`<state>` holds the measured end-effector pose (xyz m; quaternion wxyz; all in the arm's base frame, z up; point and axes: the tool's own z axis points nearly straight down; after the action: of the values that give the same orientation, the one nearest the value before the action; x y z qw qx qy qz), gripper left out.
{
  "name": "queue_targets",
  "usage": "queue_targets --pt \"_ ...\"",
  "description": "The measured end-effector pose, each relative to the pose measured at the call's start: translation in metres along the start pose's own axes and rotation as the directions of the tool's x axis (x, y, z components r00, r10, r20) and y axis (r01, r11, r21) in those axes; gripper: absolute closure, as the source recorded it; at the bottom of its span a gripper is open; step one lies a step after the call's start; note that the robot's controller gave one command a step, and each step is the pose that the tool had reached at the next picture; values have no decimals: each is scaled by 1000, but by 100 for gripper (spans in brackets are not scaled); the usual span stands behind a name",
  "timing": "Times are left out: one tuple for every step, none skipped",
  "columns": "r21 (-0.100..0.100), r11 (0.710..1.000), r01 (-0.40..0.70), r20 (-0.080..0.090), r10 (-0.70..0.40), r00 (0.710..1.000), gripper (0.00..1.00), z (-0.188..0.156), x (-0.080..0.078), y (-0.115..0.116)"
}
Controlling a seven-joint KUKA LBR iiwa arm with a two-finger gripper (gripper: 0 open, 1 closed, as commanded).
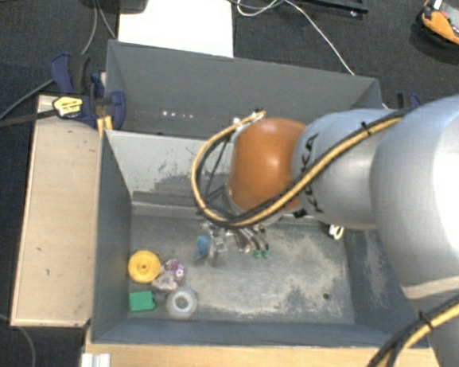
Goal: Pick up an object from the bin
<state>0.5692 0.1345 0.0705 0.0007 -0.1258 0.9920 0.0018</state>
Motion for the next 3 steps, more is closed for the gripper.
queue_targets --pt "0 1000 -1 -5 1 1000 100 -3 1 0" --pt "0 1000 -1 -12 1 1000 100 -24 3 0" --pt "0 1000 -2 -5 2 1000 100 -52 1 0"
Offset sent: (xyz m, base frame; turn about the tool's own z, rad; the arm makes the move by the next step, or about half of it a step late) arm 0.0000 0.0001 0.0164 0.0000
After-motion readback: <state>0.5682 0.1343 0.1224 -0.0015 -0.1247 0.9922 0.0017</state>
